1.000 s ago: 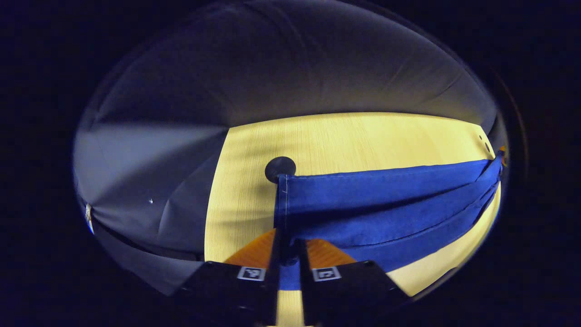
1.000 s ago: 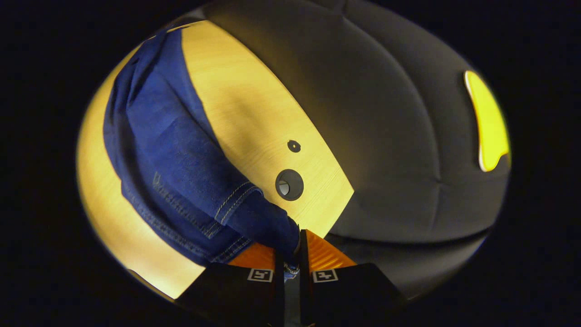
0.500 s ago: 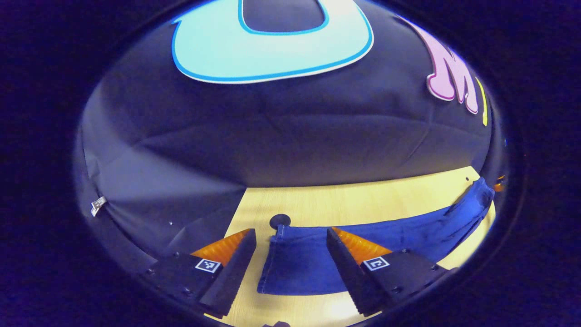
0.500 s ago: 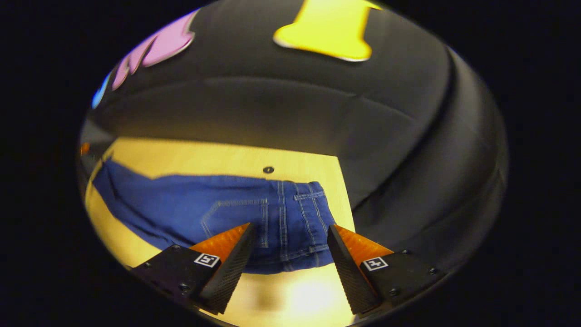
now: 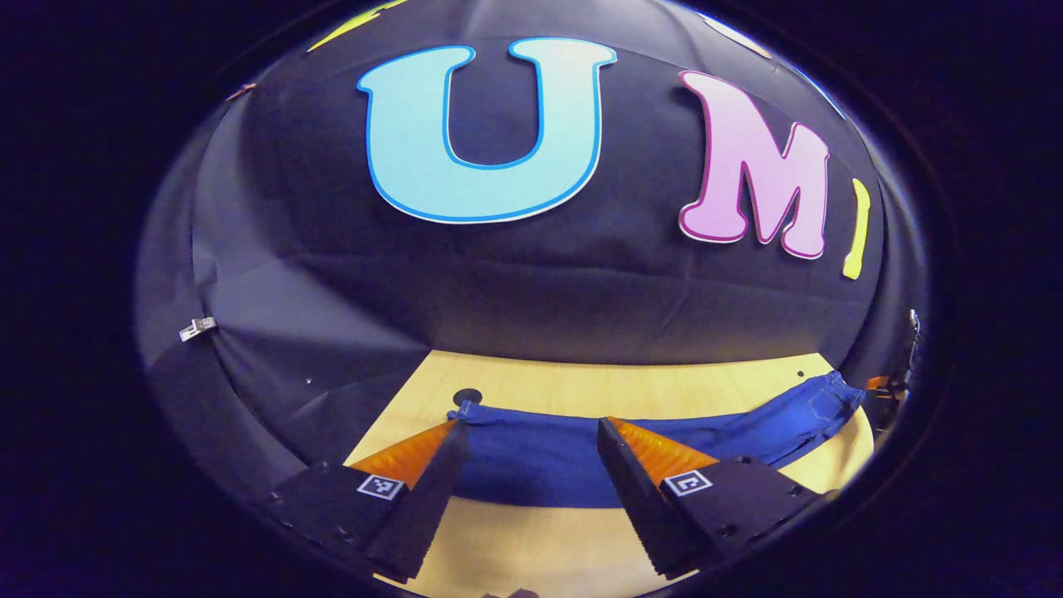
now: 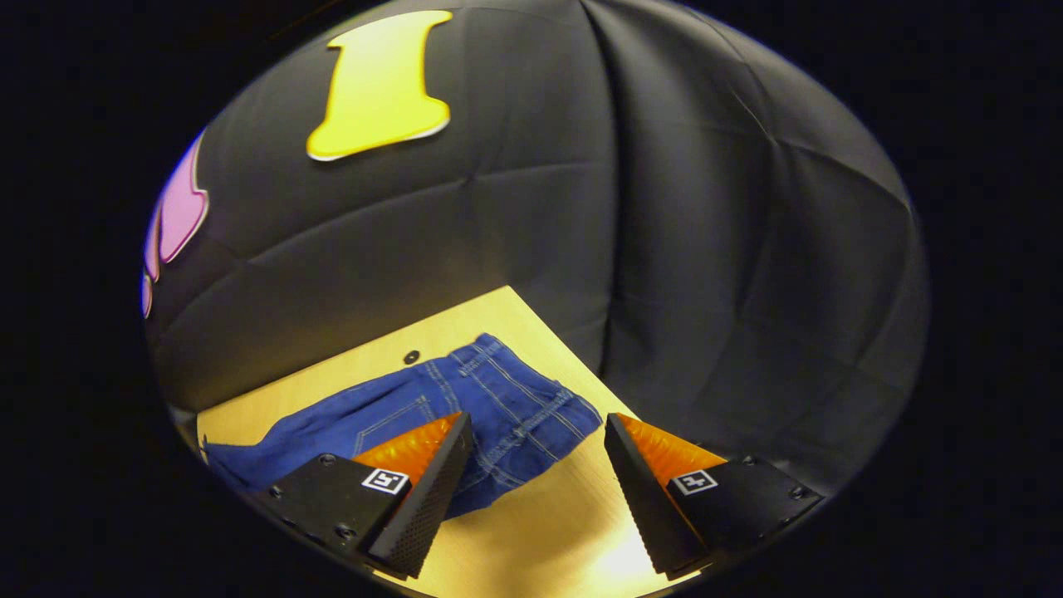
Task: Grasp the waist and the cuffs of the jeans and fold them to make the two legs overlap; first hold the waist and fold one-third of the jeans toward the cuffs, then hold the cuffs and fold the remaining one-third in the same direction to finish folding.
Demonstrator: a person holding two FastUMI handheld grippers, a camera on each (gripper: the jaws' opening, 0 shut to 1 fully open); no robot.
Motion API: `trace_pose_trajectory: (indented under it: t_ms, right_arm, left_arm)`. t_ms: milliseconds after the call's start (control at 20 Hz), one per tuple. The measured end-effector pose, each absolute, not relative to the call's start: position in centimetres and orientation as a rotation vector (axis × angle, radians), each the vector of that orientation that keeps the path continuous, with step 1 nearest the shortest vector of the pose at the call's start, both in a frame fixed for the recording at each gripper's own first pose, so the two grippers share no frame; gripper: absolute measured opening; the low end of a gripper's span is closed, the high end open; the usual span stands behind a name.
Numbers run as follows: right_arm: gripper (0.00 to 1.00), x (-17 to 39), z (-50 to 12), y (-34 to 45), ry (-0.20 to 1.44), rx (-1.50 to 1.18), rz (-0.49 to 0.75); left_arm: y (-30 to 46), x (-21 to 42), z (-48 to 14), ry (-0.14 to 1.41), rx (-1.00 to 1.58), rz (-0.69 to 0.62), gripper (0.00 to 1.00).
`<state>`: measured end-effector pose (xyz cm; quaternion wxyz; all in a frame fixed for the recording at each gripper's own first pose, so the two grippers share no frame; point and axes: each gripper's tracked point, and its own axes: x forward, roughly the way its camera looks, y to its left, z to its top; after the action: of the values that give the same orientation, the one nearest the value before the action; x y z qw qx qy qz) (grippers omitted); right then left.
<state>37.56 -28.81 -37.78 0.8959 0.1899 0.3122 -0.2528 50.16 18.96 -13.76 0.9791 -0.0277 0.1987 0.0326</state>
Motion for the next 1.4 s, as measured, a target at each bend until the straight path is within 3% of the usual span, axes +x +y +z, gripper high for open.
trace_pose_trajectory:
  t_ms: [150, 400, 750, 900, 950, 1000, 1050, 1100, 1150, 1400]
  right_arm:
    - [0.99, 38.7, -40.7, -30.3, 0.635, 0.473, -0.588]
    - [0.98, 39.5, -44.7, -29.6, 0.698, 0.519, -0.597]
    - [0.94, 40.1, -44.1, -29.6, 0.648, 0.483, -0.591]
    - [0.67, 40.7, -44.6, -29.6, 0.62, 0.512, -0.562]
    - [0.51, 40.5, -44.7, -29.5, 0.621, 0.525, -0.542]
    - [0.53, 40.7, -44.3, -29.7, 0.612, 0.583, -0.52]
    - [0.34, 40.9, -44.0, -29.6, 0.603, 0.618, -0.504]
    - [0.23, 41.2, -43.9, -29.7, 0.597, 0.619, -0.493]
    - [0.17, 41.2, -43.9, -29.8, 0.595, 0.586, -0.481]
    - [0.1, 42.3, -36.5, -27.8, 0.445, 0.326, -0.388]
  left_arm:
    - [18.8, 50.9, -14.7, 0.46, -0.063, -0.05, 0.98]
    - [17.9, 51.9, -15.3, 0.499, -0.018, -0.056, 0.98]
    - [14.4, 52.4, -15.3, 0.507, -0.006, -0.098, 0.96]
    - [13.1, 52.3, -15.9, 0.515, -0.036, -0.113, 0.96]
    - [12.8, 52.3, -16.0, 0.518, -0.044, -0.116, 0.96]
    - [12.3, 52.2, -16.2, 0.526, -0.053, -0.121, 0.96]
    - [12.1, 52.0, -16.5, 0.53, -0.067, -0.123, 0.96]
    - [12.0, 51.8, -16.8, 0.532, -0.081, -0.124, 0.96]
    - [12.1, 51.7, -17.1, 0.536, -0.091, -0.12, 0.97]
    - [12.7, 50.9, -18.5, 0.551, -0.107, -0.106, 0.98]
